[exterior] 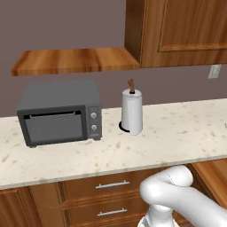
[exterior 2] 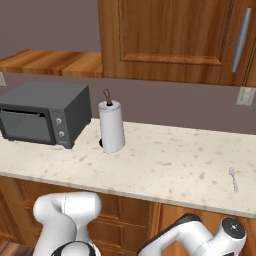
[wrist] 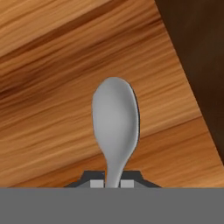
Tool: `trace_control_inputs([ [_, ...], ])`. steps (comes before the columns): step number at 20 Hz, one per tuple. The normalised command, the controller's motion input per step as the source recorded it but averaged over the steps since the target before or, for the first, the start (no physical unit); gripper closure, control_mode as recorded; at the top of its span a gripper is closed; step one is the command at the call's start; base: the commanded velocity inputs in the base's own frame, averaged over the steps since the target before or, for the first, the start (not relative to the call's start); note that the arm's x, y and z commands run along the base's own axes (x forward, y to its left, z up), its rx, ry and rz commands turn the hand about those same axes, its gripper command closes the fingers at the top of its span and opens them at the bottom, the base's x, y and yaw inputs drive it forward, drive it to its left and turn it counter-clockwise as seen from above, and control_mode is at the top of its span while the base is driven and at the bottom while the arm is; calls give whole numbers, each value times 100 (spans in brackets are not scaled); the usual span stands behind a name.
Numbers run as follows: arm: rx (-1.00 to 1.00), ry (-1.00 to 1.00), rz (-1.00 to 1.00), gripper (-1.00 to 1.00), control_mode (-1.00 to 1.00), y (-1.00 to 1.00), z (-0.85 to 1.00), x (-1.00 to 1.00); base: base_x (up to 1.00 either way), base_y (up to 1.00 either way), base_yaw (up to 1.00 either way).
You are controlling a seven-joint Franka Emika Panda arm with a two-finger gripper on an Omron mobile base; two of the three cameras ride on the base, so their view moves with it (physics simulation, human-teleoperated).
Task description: Organize the utensils by type. Pick up the wooden spoons from the counter and place them in the open cabinet. Then pick up the metallic utensils from the counter and place them in the open drawer.
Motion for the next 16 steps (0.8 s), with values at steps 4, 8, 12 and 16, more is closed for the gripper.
trace_control_inputs([
  [4, -2, 4, 0, 100, -100, -5, -33, 5, 0, 0, 0],
  [8, 0, 4, 0, 100, -100, -6, -24, 11, 0, 0, 0],
  [12, 0, 5, 0, 100, -100, -6, -15, 12, 0, 0, 0],
  [16, 0, 7, 0, 100, -100, -11, -13, 6, 0, 0, 0],
])
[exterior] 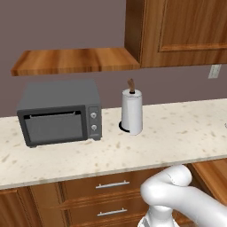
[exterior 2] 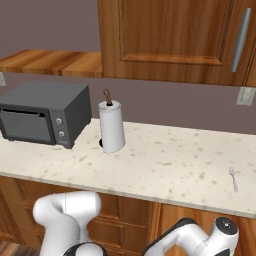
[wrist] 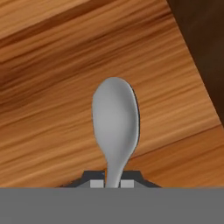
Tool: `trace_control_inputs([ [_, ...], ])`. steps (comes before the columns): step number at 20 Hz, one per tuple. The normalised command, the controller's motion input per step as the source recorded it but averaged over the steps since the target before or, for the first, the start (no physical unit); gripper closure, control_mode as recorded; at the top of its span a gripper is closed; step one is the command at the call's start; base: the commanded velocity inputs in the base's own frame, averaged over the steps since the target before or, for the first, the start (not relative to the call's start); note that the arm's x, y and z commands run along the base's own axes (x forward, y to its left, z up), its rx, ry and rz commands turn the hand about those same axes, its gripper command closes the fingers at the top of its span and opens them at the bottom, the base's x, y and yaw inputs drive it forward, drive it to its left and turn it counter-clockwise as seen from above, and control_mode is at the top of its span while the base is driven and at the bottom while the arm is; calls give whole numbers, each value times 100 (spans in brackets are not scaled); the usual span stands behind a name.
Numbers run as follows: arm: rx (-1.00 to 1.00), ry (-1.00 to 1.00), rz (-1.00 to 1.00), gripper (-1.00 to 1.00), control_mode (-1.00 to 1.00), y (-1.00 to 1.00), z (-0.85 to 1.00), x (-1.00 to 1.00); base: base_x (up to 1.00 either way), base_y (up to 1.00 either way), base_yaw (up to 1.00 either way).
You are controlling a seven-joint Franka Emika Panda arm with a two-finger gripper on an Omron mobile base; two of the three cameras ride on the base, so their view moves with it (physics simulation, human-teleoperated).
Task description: Organize the utensils by type. Pick up the wooden spoons from the counter and place them in the open cabinet. Then pick up the metallic utensils from the counter and place them in the open drawer.
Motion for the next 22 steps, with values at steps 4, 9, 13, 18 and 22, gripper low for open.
trace_control_inputs([
  [4, 0, 7, 0, 100, -100, -8, -24, 0, 0, 0, 0],
  [9, 0, 2, 0, 100, -100, -4, -19, 9, 0, 0, 0],
  [13, 0, 0, 0, 100, -100, -1, -13, 10, 0, 0, 0],
  [18, 0, 0, 0, 100, -100, -4, -19, 2, 0, 0, 0],
  [22, 0, 0, 0, 100, -100, -8, -22, 0, 0, 0, 0],
])
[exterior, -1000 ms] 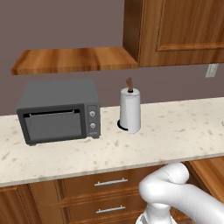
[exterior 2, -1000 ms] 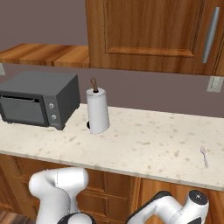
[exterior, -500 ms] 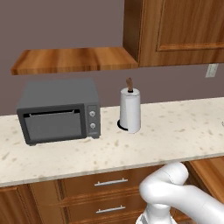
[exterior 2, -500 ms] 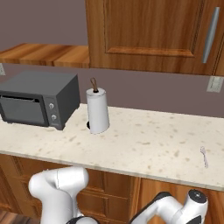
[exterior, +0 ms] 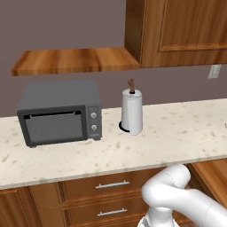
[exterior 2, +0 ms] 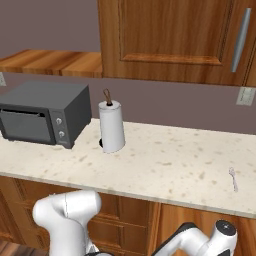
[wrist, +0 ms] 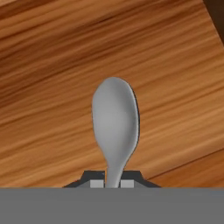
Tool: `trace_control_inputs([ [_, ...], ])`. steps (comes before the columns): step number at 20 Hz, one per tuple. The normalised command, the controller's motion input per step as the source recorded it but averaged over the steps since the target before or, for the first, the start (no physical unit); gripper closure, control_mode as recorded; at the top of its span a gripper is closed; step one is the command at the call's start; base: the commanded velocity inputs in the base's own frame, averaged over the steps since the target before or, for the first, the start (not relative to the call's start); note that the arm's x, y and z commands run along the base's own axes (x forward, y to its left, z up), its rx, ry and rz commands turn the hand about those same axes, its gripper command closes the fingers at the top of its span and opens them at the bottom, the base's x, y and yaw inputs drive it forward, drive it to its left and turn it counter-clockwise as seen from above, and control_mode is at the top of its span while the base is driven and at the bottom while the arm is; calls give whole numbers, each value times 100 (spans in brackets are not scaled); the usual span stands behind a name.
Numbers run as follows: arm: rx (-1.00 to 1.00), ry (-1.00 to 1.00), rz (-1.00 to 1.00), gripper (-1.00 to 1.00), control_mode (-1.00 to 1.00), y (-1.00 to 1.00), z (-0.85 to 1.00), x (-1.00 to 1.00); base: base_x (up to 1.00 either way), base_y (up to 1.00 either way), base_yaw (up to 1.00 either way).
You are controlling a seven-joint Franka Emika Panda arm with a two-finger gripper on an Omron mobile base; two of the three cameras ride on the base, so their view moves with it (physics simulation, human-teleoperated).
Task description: Organize the utensils by type. Pick up the wooden spoons from the counter and place them in the open cabinet. Then pick up the metallic utensils from the counter and place them in the open drawer.
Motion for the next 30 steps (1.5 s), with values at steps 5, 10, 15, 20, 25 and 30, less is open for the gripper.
trace_control_inputs([
  [5, 0, 0, 0, 100, -100, -4, -7, 0, 0, 0, 0],
  [10, 0, 0, 0, -100, -100, -5, -5, 1, 0, 0, 0],
  [15, 0, 0, 0, -100, -100, -11, -1, 1, 0, 0, 0],
  [20, 0, 0, 1, -100, -100, -9, 0, 0, 0, 0, 0],
  [25, 1, 0, 3, -100, -100, -6, 15, -2, 0, 0, 0],
  [30, 1, 1, 3, -100, -100, 0, 53, -25, 0, 0, 0],
])
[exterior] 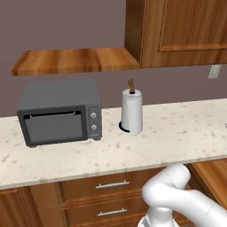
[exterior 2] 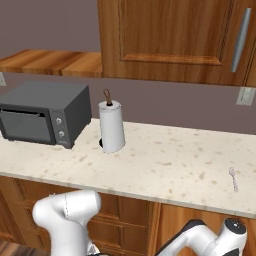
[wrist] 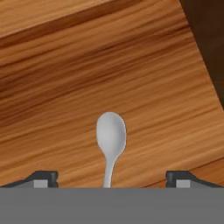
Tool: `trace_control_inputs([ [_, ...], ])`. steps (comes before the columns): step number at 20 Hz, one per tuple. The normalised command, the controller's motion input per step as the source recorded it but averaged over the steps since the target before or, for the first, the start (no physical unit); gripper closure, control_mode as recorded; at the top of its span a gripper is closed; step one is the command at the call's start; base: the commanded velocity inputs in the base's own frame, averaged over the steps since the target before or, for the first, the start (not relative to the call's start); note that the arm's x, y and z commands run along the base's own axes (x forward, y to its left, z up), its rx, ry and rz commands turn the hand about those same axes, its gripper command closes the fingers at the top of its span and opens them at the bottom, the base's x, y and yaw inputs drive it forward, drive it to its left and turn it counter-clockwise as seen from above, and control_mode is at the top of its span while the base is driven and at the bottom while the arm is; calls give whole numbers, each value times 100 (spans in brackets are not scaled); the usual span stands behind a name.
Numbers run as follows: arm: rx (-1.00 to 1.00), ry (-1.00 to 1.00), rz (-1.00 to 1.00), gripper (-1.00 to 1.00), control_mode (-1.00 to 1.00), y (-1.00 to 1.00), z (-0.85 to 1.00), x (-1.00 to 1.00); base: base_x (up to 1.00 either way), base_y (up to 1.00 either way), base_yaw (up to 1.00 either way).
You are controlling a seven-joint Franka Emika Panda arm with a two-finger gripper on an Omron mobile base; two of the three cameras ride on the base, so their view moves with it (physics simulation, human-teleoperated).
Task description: Organize the utensils by type. Pick up the wooden spoons from the counter and place them in the open cabinet. Then pick up the metallic utensils from the counter and place them in the open drawer.
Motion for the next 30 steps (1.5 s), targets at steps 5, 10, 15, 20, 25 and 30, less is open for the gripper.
trace_control_inputs([
  [5, 0, 0, 16, -100, -100, 3, 56, -37, 0, 0, 0],
  [10, -4, 0, 27, -100, -100, 18, 61, -27, 0, 0, 0],
  [15, -5, 0, 32, -100, -100, 35, 66, -4, 0, 0, 0],
  [20, -10, 1, 40, -100, -100, 35, 67, 0, 0, 0, 0],
  [25, -12, 1, 38, -100, -100, 31, 54, 5, 0, 0, 0],
  [30, -3, 0, 34, -100, -100, 32, 40, 42, 0, 0, 0],
])
